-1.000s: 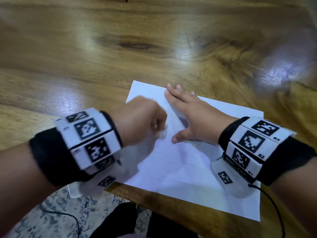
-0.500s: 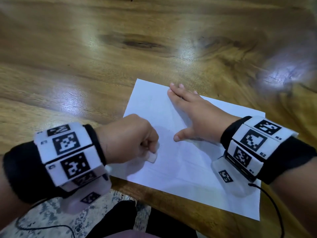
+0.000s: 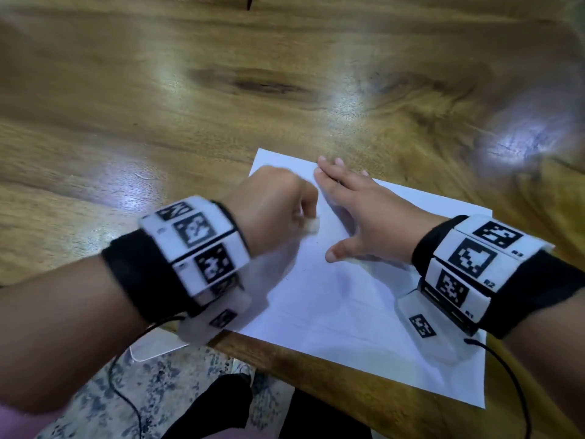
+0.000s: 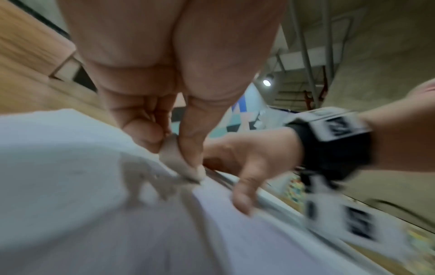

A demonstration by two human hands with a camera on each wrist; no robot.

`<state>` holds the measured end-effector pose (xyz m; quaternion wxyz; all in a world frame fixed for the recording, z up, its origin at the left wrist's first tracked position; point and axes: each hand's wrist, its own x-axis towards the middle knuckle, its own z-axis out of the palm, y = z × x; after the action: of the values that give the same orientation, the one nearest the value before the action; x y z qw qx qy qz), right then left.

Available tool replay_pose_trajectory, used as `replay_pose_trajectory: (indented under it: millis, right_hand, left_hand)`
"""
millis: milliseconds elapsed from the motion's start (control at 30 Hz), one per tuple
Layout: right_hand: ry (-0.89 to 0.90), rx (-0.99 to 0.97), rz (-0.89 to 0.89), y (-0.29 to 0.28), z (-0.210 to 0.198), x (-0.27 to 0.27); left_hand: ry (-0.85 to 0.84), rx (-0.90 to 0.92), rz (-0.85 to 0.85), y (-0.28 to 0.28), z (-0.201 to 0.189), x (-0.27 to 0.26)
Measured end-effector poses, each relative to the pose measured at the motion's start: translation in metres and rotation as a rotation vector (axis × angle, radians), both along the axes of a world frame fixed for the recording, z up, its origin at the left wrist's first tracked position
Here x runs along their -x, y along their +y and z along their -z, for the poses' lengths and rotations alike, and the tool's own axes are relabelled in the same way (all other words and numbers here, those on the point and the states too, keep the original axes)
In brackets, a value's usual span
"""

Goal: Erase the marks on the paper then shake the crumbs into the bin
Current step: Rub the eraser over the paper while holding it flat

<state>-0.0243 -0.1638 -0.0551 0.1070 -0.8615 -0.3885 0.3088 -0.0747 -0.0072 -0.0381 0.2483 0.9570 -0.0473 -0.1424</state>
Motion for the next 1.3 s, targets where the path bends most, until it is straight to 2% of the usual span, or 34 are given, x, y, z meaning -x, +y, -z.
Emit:
replay_pose_trajectory:
  millis: [67,133,233,300,367,467,533,600,667,733,867,933,1033,1100,1300]
  right_hand:
    - [0.001,-0.008,-0.003,0.000,0.001,0.000]
    - [-0.005,-0.008,-0.006,-0.001,0.001,-0.001]
    - [-0.012,0.004,-0.016,-0.002,0.001,-0.001]
    - [-0.013,0.010,-0.018,-0.001,0.000,0.000]
    - [-0.021,0.015,-0.019,-0.001,-0.001,0.000]
    - [-0.024,0.029,-0.031,-0.001,-0.001,0.001]
    - [-0.023,0.043,-0.042,-0.001,-0.001,0.001]
    - [-0.032,0.047,-0.045,-0.001,-0.001,0.001]
    - [-0.035,0.047,-0.043,-0.001,-0.001,0.001]
    - [-0.036,0.047,-0.041,-0.001,-0.001,0.002]
    - [-0.037,0.048,-0.043,-0.001,-0.001,0.002]
    - [-0.031,0.048,-0.043,-0.001,-0.001,0.002]
    - [-0.026,0.040,-0.036,-0.001,0.000,0.001]
    - [-0.027,0.043,-0.036,-0.001,0.000,0.002]
    - [-0.026,0.042,-0.034,-0.001,-0.001,0.002]
  left_hand:
    - [-0.026,-0.001,-0.059,-0.005,0.003,-0.011]
    - [-0.021,0.022,0.007,-0.006,0.004,0.002]
    - [0.114,0.057,0.179,-0.004,0.005,0.039]
    - [0.212,0.050,0.199,-0.002,0.005,0.046]
    - [0.166,0.009,0.141,-0.003,0.001,0.031]
    - [0.010,-0.024,-0.017,-0.005,0.000,-0.001]
    - [-0.005,-0.018,-0.015,-0.004,0.002,0.000]
    - [0.034,-0.003,0.101,-0.002,0.002,0.022]
    - [0.146,0.023,0.191,0.003,0.001,0.043]
    - [0.217,0.028,0.179,0.007,-0.001,0.047]
    - [-0.004,0.002,-0.023,0.006,0.002,0.026]
    - [-0.035,0.003,0.004,0.007,0.004,0.030]
    - [0.119,0.001,0.189,0.013,0.004,0.057]
    - [0.240,0.007,0.236,0.016,0.005,0.065]
    - [-0.026,-0.012,0.097,0.018,0.004,0.043]
